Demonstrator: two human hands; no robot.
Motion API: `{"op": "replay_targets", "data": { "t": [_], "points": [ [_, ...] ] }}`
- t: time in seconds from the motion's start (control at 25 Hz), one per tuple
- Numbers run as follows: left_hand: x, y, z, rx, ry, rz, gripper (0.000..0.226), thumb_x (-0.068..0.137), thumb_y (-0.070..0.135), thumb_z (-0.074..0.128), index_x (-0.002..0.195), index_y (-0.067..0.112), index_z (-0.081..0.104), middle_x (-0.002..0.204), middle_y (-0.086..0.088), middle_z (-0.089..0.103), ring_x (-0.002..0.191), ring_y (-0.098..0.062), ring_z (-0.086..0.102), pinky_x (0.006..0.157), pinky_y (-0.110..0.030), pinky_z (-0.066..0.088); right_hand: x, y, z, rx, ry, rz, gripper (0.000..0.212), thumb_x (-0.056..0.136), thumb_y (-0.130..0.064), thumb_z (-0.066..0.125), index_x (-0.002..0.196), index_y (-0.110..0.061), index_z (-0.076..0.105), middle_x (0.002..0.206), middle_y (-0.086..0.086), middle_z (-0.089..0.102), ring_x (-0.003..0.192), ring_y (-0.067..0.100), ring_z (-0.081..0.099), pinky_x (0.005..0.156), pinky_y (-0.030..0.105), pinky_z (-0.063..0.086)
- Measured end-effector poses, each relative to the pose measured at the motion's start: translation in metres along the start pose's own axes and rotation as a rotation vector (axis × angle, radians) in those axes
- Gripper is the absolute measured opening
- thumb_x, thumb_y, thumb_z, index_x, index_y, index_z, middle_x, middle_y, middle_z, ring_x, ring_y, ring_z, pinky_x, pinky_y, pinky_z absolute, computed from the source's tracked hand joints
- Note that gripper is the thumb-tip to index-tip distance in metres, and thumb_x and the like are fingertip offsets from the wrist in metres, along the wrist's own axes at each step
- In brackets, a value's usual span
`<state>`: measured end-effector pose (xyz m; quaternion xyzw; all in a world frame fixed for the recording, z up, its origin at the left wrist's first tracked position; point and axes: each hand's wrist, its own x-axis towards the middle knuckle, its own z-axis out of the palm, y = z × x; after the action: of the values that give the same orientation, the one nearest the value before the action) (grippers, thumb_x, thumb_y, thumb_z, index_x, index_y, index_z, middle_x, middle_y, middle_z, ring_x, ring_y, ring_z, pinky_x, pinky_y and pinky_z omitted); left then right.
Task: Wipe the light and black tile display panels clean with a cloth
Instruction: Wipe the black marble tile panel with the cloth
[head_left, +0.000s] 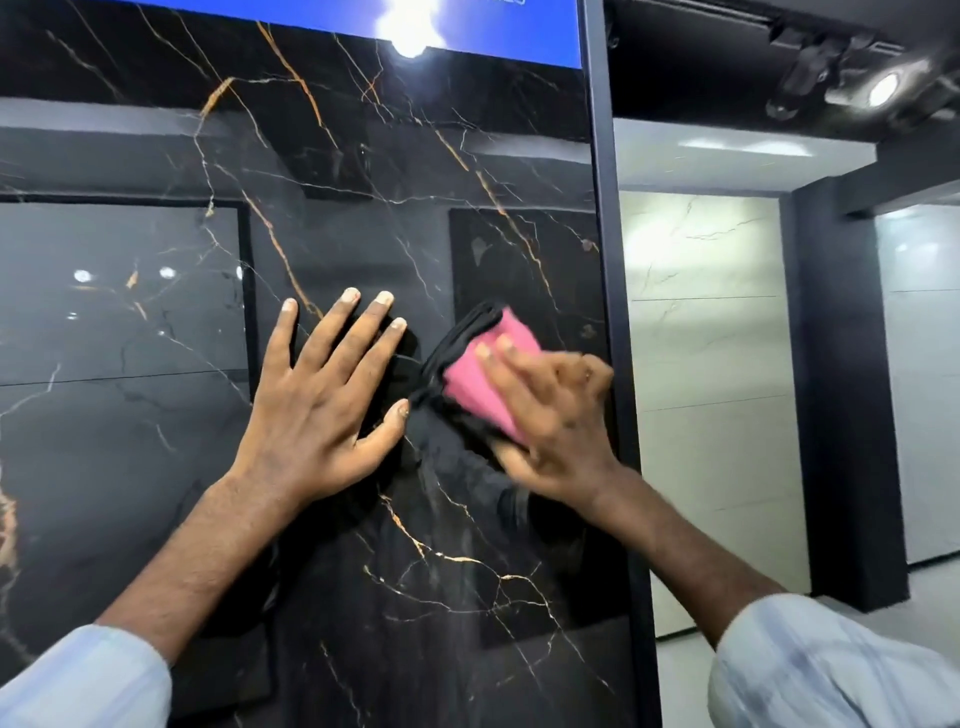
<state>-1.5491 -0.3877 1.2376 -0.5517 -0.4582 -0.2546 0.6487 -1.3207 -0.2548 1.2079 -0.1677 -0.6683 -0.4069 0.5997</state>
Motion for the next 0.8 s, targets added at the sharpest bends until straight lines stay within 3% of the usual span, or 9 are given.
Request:
{"op": "replay_targets", "data": {
  "t": [0.08, 0.12, 0.24, 0.32, 0.44, 0.52, 0.56, 0.72, 0.8],
  "points": [
    [0.0, 0.001, -0.001, -0.02, -0.001, -0.002, 0.07, 0.095, 0.048, 0.05, 0.153, 0.008, 0.05, 0.167, -0.009, 0.035, 0.156, -0.031, 0.03, 0.123, -0.067, 0.019, -0.006, 0.022, -0.008, -0.012, -0.065, -0.267, 0.078, 0.075, -0.048, 0.074, 0.146, -0.022, 0.057, 0.142, -0.001, 0.06, 0.104, 0.028, 0.058, 0.084, 0.045, 0.026],
    [0.001, 0.0, -0.002, -0.03, -0.001, -0.004, 0.07, 0.095, 0.048, 0.05, 0.152, 0.008, 0.051, 0.167, -0.009, 0.035, 0.156, -0.031, 0.03, 0.123, -0.067, 0.019, 0.006, 0.045, -0.01, -0.037, -0.088, -0.269, 0.077, 0.076, -0.049, 0.075, 0.146, -0.022, 0.057, 0.141, 0.0, 0.06, 0.106, 0.03, 0.059, 0.084, 0.044, 0.025],
    [-0.002, 0.001, -0.007, -0.079, -0.001, -0.003, 0.067, 0.096, 0.047, 0.05, 0.151, 0.01, 0.053, 0.166, -0.01, 0.037, 0.155, -0.032, 0.032, 0.122, -0.066, 0.02, 0.042, 0.087, -0.013, -0.066, -0.06, 0.264, 0.075, 0.077, -0.047, 0.062, 0.148, -0.024, 0.053, 0.139, 0.003, 0.057, 0.112, 0.033, 0.052, 0.081, 0.036, 0.015],
    [-0.019, 0.011, -0.012, -0.149, -0.004, -0.034, 0.067, 0.095, 0.045, 0.052, 0.152, 0.009, 0.052, 0.166, -0.012, 0.036, 0.154, -0.033, 0.034, 0.122, -0.065, 0.022, 0.025, 0.057, -0.008, -0.08, 0.009, 0.427, 0.079, 0.074, -0.044, 0.061, 0.15, -0.024, 0.049, 0.139, 0.002, 0.054, 0.11, 0.029, 0.045, 0.08, 0.034, 0.015],
    [-0.065, 0.034, -0.02, -0.215, -0.044, -0.06, 0.069, 0.093, 0.045, 0.055, 0.151, 0.009, 0.053, 0.166, -0.012, 0.036, 0.153, -0.035, 0.034, 0.123, -0.063, 0.022, -0.053, -0.015, -0.01, -0.003, -0.091, -0.012, 0.088, 0.069, -0.042, 0.071, 0.15, -0.022, 0.045, 0.148, -0.001, 0.049, 0.109, 0.027, 0.046, 0.083, 0.041, 0.024],
    [-0.091, 0.041, -0.022, -0.166, -0.07, -0.016, 0.07, 0.091, 0.047, 0.057, 0.149, 0.009, 0.056, 0.165, -0.012, 0.038, 0.154, -0.034, 0.033, 0.123, -0.063, 0.022, -0.072, -0.001, -0.018, -0.001, -0.158, -0.317, 0.081, 0.075, -0.043, 0.071, 0.15, -0.023, 0.048, 0.152, -0.001, 0.05, 0.113, 0.026, 0.05, 0.086, 0.044, 0.025],
    [-0.098, 0.042, -0.02, -0.133, -0.076, 0.007, 0.07, 0.09, 0.048, 0.058, 0.149, 0.01, 0.056, 0.165, -0.011, 0.038, 0.155, -0.034, 0.032, 0.123, -0.063, 0.022, -0.063, 0.02, -0.019, -0.036, -0.158, -0.327, 0.08, 0.075, -0.042, 0.07, 0.149, -0.023, 0.048, 0.152, 0.0, 0.05, 0.114, 0.027, 0.051, 0.086, 0.043, 0.025],
    [-0.1, 0.042, -0.015, -0.09, -0.072, 0.014, 0.067, 0.093, 0.046, 0.059, 0.149, 0.01, 0.056, 0.166, -0.011, 0.037, 0.155, -0.034, 0.031, 0.124, -0.063, 0.022, -0.026, 0.051, -0.018, -0.12, -0.058, 0.298, 0.082, 0.073, -0.04, 0.069, 0.151, -0.023, 0.048, 0.152, 0.001, 0.047, 0.119, 0.028, 0.045, 0.086, 0.041, 0.023],
    [-0.102, 0.043, -0.014, -0.098, -0.07, 0.009, 0.067, 0.094, 0.045, 0.059, 0.15, 0.01, 0.055, 0.166, -0.011, 0.037, 0.155, -0.035, 0.031, 0.123, -0.064, 0.023, -0.054, 0.006, -0.009, -0.084, -0.016, 0.377, 0.082, 0.074, -0.042, 0.064, 0.151, -0.022, 0.046, 0.152, 0.001, 0.044, 0.119, 0.029, 0.043, 0.087, 0.041, 0.025]
  ]
}}
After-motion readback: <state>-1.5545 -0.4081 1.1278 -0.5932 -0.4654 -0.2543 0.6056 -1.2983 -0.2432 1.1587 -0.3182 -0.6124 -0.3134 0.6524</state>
